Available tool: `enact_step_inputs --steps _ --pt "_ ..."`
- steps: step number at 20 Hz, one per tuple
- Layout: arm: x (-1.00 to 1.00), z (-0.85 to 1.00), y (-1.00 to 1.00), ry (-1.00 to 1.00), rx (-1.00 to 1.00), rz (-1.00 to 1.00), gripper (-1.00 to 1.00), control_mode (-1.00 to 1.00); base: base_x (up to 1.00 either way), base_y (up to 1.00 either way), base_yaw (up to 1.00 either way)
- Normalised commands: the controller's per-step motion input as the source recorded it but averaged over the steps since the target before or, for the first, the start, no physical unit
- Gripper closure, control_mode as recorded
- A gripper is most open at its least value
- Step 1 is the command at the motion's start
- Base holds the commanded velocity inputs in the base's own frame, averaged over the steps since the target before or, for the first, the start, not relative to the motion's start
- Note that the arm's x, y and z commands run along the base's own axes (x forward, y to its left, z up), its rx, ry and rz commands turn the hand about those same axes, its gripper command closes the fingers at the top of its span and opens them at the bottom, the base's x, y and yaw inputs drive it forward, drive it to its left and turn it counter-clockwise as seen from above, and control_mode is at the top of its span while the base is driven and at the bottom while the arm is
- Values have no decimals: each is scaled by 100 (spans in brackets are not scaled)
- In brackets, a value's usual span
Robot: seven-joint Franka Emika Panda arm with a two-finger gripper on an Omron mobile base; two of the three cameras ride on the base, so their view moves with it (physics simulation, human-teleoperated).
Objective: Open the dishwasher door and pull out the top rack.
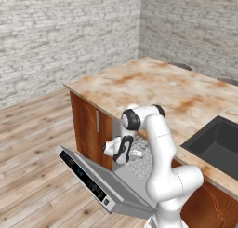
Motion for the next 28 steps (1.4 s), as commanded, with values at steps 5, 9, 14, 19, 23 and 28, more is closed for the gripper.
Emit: enact_step_inputs --steps 5,9,14,19,23,28 --pt "23 -4 0 -35 -16 -5 -100 -100 0 0 0" --pt "30 0 -2 -25 -12 -8 -100 -100 0 0 0" --pt "19 9 -5 -23 -9 -8 -100 -100 0 0 0" --pt "16 9 -6 -20 -4 -9 -100 -100 0 0 0" --pt "9 0 -15 -21 -4 -6 -100 -100 0 0 0" --pt "13 0 -20 -20 -5 -3 -100 -100 0 0 0"
